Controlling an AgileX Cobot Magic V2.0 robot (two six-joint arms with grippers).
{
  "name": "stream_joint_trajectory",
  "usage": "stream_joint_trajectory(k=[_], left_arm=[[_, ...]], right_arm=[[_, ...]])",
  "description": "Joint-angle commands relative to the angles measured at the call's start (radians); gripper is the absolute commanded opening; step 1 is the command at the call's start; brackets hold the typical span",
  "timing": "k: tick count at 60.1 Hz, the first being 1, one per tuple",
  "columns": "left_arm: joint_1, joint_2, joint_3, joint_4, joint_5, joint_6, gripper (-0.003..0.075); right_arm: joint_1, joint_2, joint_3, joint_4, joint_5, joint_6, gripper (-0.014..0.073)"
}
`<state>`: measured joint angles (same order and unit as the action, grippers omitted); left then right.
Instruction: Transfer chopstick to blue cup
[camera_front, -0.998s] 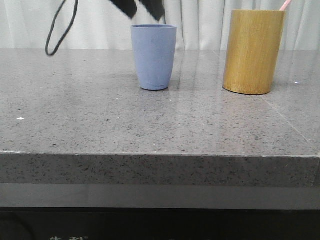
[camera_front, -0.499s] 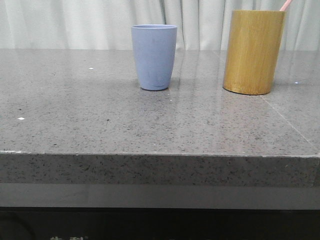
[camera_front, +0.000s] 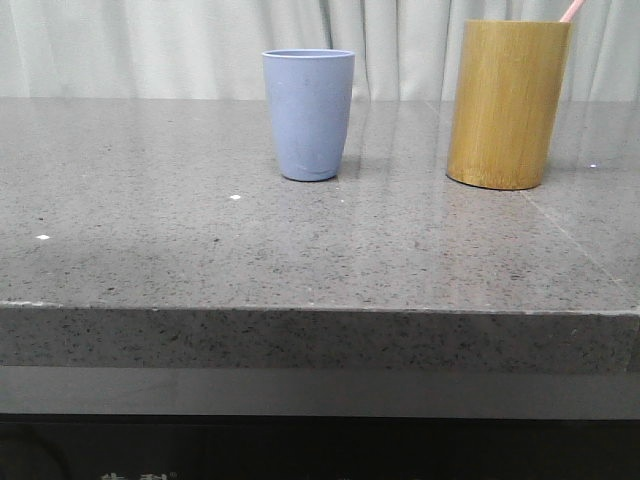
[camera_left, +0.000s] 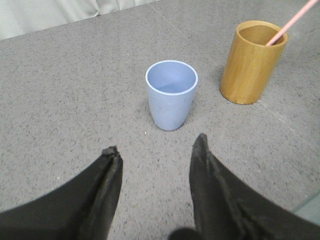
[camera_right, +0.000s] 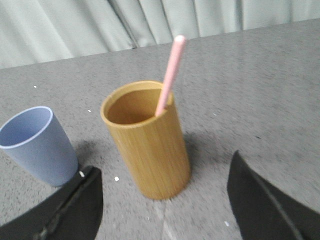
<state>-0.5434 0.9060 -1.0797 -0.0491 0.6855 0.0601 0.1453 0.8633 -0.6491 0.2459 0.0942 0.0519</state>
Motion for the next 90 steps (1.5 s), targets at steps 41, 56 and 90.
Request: stream_joint_trajectory(k=[41,56,90], left_arm=[[-0.005,-0.127,0.03,-0.002,-0.079,-0.009,0.0313],[-0.005,-0.127,0.03,0.003,-0.077,-0.009,0.0313],[-0.005,-0.127,0.03,0.003,-0.074,-0.009,0.0313]], right_arm=[[-0.015,0.397,-0.301,0.008,-0.238,-0.005,0.0352],[-0.015,0.41,-0.372,0.006,-0.178,-0.005,-0.0034],[-0.006,0.41,-0.895,-0.185,0.388,-0.006,-0.0067]])
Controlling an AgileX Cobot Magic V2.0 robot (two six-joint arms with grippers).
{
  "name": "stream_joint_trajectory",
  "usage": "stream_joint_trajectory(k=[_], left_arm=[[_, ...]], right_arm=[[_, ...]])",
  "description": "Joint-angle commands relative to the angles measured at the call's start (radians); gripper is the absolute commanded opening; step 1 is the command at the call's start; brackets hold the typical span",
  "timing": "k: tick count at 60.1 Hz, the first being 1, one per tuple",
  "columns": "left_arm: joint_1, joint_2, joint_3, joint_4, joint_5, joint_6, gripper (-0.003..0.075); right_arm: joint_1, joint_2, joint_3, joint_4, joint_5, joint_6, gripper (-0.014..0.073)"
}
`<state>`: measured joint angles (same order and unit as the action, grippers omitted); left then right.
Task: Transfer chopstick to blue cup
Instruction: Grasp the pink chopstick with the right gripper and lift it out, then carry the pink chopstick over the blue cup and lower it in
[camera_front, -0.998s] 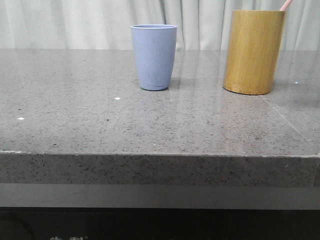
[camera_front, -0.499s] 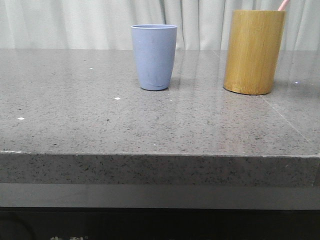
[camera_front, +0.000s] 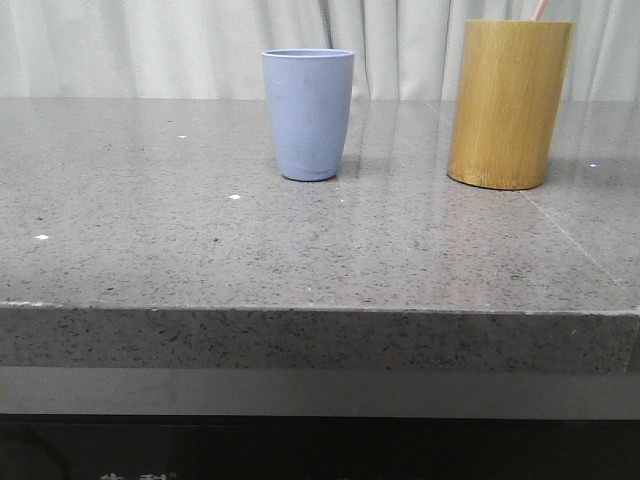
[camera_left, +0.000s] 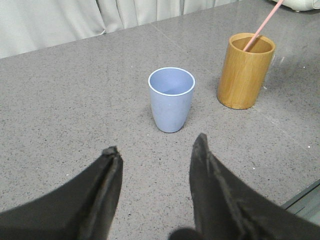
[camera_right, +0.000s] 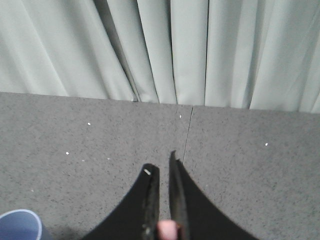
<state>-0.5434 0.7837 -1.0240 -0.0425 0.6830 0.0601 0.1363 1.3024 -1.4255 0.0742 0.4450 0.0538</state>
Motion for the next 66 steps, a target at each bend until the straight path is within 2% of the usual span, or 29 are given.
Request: stream_joint_trajectory(k=[1,9,17,26,33,41,66], left_arm=[[-0.005,-0.005,-0.025,-0.004,-0.071,-0.009,0.0313],[-0.005,-0.005,-0.025,-0.004,-0.071,-0.009,0.0313],[-0.005,-0.005,-0.025,-0.004,-0.073,-0.009,0.0313],[-0.005,-0.005,-0.025,-0.004,-0.077,-0.009,0.0313],[-0.005,-0.005,-0.025,-0.004,-0.077,-0.009,0.0312],[-0.005,-0.005,-0.025,-0.004,-0.077,-0.009,0.0313],[-0.005,-0.005,-0.025,-0.002,-0.077,-0.009,0.0313]], right_arm=[[0.006,-0.029,-0.143,-0.013,0.052,-0.008,-0.0067],[0.051,-0.028,-0.268,-0.006,0.139,-0.008,-0.0067],[0.149,-0.005,-0.35,-0.005,0.142,-0.013,-0.0067],[0.29,0.074,-0.401,-0.005,0.133,-0.081,-0.0067],[0.361,0.153,-0.434,-0.005,0.111,-0.115,-0.0067],[0.392,0.238,-0.458,-0.005,0.082,-0.126,-0.0067],[0.392,0.395,-0.46,-0.007,0.057,-0.135,-0.0057]])
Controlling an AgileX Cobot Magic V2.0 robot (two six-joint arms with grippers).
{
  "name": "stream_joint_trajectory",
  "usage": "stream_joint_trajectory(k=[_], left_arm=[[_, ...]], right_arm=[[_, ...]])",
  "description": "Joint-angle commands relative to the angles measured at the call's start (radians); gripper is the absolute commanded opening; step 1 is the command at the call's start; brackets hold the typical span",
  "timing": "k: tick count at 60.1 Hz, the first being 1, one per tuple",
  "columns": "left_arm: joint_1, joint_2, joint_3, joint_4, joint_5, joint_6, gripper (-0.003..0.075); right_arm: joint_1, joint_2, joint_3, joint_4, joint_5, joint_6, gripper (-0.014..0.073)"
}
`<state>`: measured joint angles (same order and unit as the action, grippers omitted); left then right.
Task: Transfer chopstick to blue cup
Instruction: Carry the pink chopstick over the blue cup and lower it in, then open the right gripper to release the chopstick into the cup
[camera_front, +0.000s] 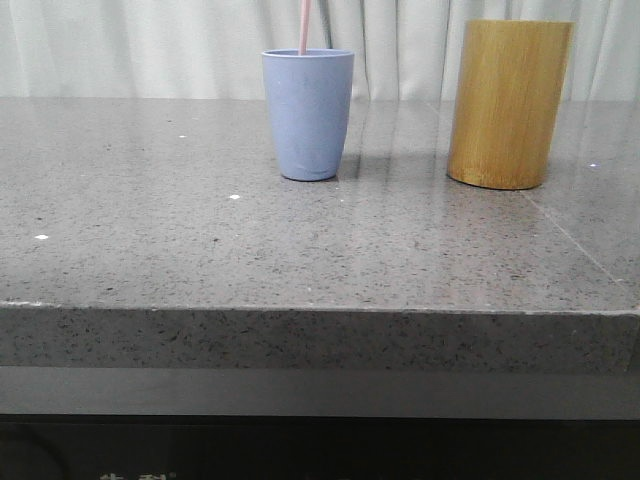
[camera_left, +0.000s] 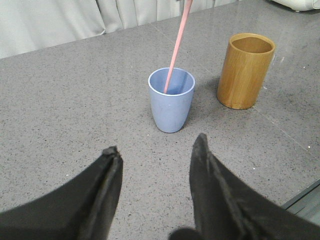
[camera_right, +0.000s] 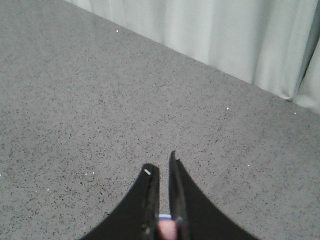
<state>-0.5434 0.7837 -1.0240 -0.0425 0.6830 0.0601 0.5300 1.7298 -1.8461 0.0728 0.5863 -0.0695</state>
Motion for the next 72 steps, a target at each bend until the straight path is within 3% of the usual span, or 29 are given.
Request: stream_joint_trajectory(k=[1,9,17,24,36,52,72], left_arm=[[-0.005,-0.005,-0.025,-0.002,-0.077,-0.009,0.0313],[-0.005,-0.005,-0.025,-0.002,-0.077,-0.009,0.0312],[-0.005,-0.005,-0.025,0.0,-0.077,-0.009,0.0313],[-0.005,-0.005,-0.025,0.0,-0.077,-0.009,0.0313],[-0.005,-0.005,-0.025,0.0,-0.077,-0.009,0.0313],[-0.005,-0.005,-0.025,0.0,-0.077,-0.009,0.0312],[-0.005,-0.005,-0.025,0.0,-0.075,-0.009,0.0312]], right_arm=[[-0.002,-0.028,-0.039,-0.005,-0.083,-0.011,-0.0048],[-0.004,-0.008,-0.039,-0.01,-0.074,-0.011,0.0083],[-0.004,0.002,-0.039,-0.01,-0.067,-0.011,0.0297],[-0.004,-0.004,-0.047,-0.01,-0.057,-0.011,0.0387],[-0.008,-0.044,-0.113,-0.011,0.053,-0.011,0.0384],[-0.055,-0.196,-0.149,-0.018,0.371,-0.011,0.0384],[-0.167,-0.572,0.298,-0.018,0.26,0.004,0.0384]])
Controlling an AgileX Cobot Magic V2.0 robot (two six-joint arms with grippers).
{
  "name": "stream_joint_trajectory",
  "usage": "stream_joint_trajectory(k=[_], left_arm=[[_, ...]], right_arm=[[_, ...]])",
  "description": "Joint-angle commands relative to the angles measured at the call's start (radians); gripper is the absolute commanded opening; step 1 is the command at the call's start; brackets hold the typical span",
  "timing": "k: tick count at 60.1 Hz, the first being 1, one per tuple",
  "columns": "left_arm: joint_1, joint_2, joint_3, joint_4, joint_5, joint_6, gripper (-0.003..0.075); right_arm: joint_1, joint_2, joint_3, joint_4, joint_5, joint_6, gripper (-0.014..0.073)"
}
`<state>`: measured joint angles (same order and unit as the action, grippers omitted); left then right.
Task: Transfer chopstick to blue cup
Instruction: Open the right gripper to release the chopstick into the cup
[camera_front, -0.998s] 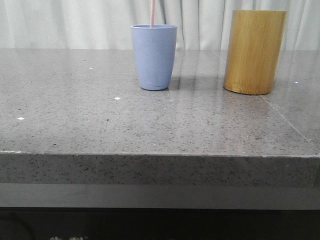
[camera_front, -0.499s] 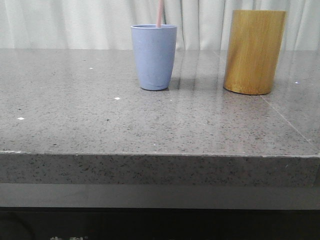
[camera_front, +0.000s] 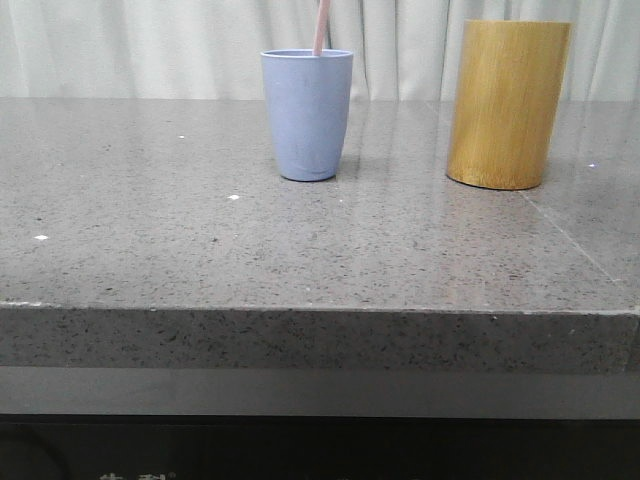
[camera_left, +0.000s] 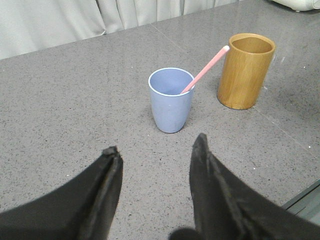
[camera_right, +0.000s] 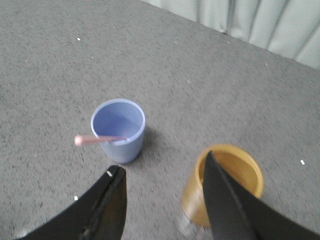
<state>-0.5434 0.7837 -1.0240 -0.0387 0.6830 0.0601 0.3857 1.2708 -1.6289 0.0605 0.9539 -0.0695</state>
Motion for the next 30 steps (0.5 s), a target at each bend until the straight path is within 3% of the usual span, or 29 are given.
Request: stream_joint_trajectory(k=[1,16,30], left_arm=[[-0.005,-0.005,-0.025,-0.004,-0.075,-0.009,0.0312],[-0.005,-0.005,-0.025,-0.004,-0.075,-0.009,0.0313],[-0.005,-0.005,-0.025,-0.004,-0.075,-0.009,0.0312]], right_arm=[[-0.028,-0.139,0.112,-0.006,-0.117,0.005,0.0384],[-0.109,-0.443,0.455,-0.006,-0.187,0.051,0.0384],[-0.114,-0.682,0.686,-0.004,-0.19,0.051,0.0384]])
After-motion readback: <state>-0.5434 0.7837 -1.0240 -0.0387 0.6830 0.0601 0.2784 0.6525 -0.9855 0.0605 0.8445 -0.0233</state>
